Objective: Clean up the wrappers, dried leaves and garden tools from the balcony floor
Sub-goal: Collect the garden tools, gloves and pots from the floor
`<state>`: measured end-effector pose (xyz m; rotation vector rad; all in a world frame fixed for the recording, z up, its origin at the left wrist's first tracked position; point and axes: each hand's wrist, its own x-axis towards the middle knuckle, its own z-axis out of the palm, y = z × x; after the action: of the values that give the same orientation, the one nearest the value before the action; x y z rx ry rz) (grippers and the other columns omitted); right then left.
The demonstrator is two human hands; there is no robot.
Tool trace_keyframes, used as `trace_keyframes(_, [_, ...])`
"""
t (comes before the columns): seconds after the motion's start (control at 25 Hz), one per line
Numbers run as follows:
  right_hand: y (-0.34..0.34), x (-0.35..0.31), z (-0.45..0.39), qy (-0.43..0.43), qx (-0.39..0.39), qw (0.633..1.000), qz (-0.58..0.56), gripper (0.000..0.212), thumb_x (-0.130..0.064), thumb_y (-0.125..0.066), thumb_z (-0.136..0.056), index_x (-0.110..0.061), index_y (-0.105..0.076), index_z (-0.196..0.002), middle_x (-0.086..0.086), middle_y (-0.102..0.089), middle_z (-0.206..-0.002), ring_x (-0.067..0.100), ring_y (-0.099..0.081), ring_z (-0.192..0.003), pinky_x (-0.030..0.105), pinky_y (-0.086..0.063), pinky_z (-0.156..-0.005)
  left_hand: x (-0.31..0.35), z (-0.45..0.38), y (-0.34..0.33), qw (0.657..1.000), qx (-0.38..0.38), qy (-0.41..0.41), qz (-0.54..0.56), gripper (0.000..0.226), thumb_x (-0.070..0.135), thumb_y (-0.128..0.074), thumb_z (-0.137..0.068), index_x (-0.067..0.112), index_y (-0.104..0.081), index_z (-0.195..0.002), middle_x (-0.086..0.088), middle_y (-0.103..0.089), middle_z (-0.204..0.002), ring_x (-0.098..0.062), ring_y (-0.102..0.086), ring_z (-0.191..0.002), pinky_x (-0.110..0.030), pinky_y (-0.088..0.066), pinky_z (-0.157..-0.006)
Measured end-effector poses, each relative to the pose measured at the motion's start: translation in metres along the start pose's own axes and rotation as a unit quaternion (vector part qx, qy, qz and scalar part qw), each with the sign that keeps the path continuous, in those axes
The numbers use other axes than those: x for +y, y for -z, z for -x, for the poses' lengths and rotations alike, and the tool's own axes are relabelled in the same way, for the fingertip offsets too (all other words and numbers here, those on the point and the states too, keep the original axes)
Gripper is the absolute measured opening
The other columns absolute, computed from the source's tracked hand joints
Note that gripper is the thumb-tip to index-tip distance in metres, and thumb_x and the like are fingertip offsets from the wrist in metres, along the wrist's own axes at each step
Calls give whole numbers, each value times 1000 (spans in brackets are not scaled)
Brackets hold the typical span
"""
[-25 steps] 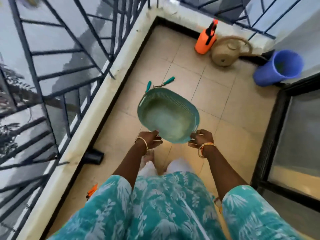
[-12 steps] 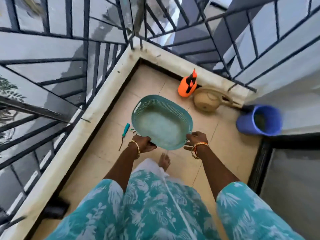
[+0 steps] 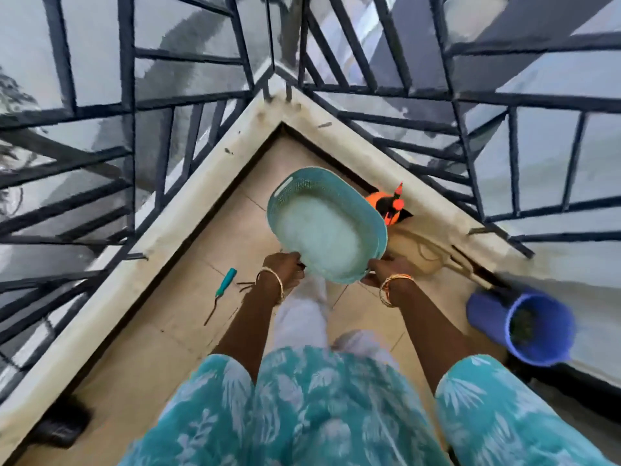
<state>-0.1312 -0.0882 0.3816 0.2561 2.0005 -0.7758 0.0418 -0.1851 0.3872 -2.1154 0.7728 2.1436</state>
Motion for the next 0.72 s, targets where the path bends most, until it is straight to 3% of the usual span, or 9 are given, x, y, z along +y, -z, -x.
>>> trace_keyframes(0.08, [-15, -22, -41, -18, -10, 1000, 6, 27, 13, -54, -79, 5, -54, -104, 19, -58, -89, 29, -58, -56, 32, -53, -37, 20, -35, -11, 999, 2, 31, 7, 34, 8, -51, -91, 10, -56, -58, -3, -53, -49, -11, -45, -34, -17, -36, -42])
trace_keyframes(0.16, [-38, -41, -90, -17, 0, 999, 42, 19, 6, -60, -74, -4, -56, -89, 21, -62, -87, 33, -61, -62, 43, -58, -50, 37, -78, -18, 998, 0, 59, 22, 38, 7, -53, -91, 12, -60, -54, 2, -56, -44, -8, -47, -33, -15, -36, -40])
trace_keyframes(0.24, [-65, -53, -144, -22, -3, 998, 65, 18, 4, -61, -72, -12, -54, -78, 22, -64, -87, 36, -64, -67, 53, -56, -67, 54, -123, -23, 995, 6, 78, 55, 25, 8, -52, -92, 11, -61, -69, -1, -63, -58, -7, -55, -39, -15, -41, -41])
trace_keyframes(0.32, [-95, -65, -192, -41, -18, 998, 53, 20, 8, -55, -79, -8, -53, -89, 24, -63, -91, 34, -62, -63, 49, -56, -64, 70, -170, -27, 990, 13, 87, 106, 9, 10, -49, -94, 11, -58, -95, -6, -61, -76, -7, -58, -47, -18, -45, -45])
trace_keyframes(0.44, [-136, -76, -263, -68, -59, 989, 115, 37, 2, -52, -87, 2, -46, -124, 19, -56, -109, 18, -58, -55, 21, -52, -44, 85, -247, -36, 984, 28, 71, 158, 36, 8, -54, -89, 18, -49, -123, -3, -59, -75, -8, -56, -49, -15, -44, -39])
trace_keyframes(0.48, [-147, -79, -287, -71, -80, 988, 116, 41, 1, -50, -90, 3, -42, -130, 15, -52, -110, 14, -55, -52, 17, -50, -48, 92, -269, -38, 983, 20, 69, 169, 51, 12, -59, -80, 18, -47, -129, 0, -61, -69, -11, -55, -56, -17, -47, -41])
trace_keyframes(0.56, [-173, -82, -332, -79, -89, 988, 102, 43, 1, -49, -90, 1, -41, -132, 14, -52, -114, 16, -55, -62, 28, -51, -65, 102, -312, -43, 981, 3, 70, 181, 75, 20, -56, -64, 16, -43, -138, 1, -60, -63, -14, -50, -67, -27, -47, -56])
trace_keyframes(0.64, [-197, -83, -366, -79, -85, 989, 91, 33, 4, -53, -85, 0, -51, -118, 21, -56, -121, 30, -62, -81, 37, -54, -71, 111, -346, -50, 980, 14, 63, 188, 68, 8, -59, -78, 14, -38, -142, -4, -54, -72, -15, -49, -71, -33, -43, -67])
trace_keyframes(0.72, [-212, -82, -401, -73, -67, 993, 65, 20, 11, -56, -77, -6, -58, -89, 24, -61, -110, 37, -64, -82, 46, -54, -67, 116, -376, -55, 975, 31, 69, 211, 55, -5, -47, -92, 17, -37, -142, -9, -60, -85, -18, -51, -80, -36, -42, -79])
